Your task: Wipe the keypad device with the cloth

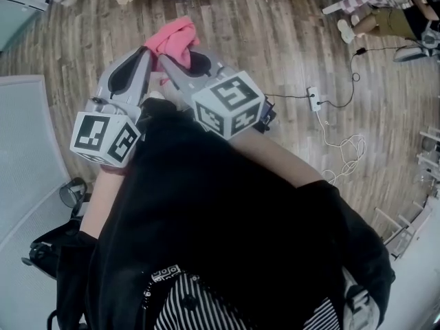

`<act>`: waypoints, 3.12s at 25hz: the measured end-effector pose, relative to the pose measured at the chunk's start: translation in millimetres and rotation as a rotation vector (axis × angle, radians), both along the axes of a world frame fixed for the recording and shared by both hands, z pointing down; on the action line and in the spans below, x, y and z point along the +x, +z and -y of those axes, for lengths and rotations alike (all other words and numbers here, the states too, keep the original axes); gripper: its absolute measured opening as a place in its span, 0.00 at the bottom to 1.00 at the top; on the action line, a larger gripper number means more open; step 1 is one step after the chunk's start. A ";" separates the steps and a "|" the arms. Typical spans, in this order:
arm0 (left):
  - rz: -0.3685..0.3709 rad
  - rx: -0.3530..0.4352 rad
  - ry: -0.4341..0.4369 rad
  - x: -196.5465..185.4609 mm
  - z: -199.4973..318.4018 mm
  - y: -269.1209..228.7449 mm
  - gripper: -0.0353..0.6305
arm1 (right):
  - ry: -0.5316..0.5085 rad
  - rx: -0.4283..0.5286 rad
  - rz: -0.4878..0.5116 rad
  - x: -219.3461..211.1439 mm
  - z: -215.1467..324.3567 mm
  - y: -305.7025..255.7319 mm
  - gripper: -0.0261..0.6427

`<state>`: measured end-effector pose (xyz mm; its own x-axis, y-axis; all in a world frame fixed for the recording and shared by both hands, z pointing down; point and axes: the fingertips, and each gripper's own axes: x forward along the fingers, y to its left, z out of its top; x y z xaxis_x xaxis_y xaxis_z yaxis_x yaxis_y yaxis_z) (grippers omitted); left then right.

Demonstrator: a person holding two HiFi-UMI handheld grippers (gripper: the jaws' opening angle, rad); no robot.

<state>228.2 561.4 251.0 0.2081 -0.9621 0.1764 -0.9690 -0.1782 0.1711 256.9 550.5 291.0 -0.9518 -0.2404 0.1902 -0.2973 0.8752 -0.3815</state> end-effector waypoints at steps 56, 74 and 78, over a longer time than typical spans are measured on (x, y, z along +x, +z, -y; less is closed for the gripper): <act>-0.122 0.026 0.203 -287.9 248.3 9.3 0.04 | 0.122 0.028 -0.182 -293.8 230.9 23.0 0.15; -0.123 0.005 0.086 -351.8 362.0 21.3 0.04 | 0.021 0.035 -0.155 -353.9 350.5 31.6 0.15; -0.097 0.000 0.079 -358.0 419.5 16.6 0.04 | 0.000 0.014 -0.138 -362.6 408.8 26.1 0.15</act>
